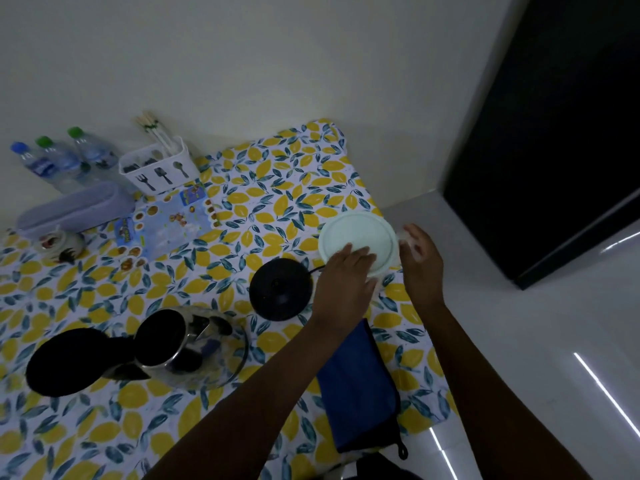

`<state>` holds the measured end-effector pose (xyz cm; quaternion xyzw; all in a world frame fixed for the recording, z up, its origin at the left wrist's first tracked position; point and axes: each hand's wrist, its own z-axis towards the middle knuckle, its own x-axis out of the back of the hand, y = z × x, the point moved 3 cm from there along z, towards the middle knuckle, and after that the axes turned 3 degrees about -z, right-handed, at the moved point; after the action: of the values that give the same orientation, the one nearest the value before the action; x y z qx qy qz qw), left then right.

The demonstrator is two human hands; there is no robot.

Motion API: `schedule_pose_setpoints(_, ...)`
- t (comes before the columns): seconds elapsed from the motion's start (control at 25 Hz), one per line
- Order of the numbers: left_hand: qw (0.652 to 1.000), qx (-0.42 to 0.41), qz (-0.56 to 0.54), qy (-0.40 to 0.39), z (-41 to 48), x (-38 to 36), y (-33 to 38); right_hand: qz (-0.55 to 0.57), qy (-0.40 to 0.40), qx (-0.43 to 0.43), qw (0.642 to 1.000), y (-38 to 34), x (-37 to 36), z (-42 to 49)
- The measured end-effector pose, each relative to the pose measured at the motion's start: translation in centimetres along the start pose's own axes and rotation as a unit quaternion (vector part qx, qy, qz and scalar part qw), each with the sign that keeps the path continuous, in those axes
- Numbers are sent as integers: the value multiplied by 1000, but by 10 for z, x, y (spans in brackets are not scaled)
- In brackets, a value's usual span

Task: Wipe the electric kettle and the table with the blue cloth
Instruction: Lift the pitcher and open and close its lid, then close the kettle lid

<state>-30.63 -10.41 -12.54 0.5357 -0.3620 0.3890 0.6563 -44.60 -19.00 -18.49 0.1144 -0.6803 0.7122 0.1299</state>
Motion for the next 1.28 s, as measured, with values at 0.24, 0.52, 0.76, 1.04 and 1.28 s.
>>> schedule_pose_setpoints(0.24, 993, 63, -60, 75, -88, 38, -54, -101, 56, 169, 979, -38, -24, -98)
schedule_pose_setpoints(0.52, 982, 143, -13, 119, -190, 108, -141, -182, -109, 226, 951, -81, -129, -192)
schedule_pose_setpoints(0.76, 962, 167, 34, 211, -255, 171, -196, -224, -237, 282, 902, -104, -218, -240)
schedule_pose_setpoints(1.04, 898, 317, -168, 256, -300, 190, -238, -263, -257, 221, 903, -105, -254, -248)
schedule_pose_setpoints(1.28, 943, 160, -187, 224, -258, 200, -226, -186, -252, 171, 934, -102, -248, -249)
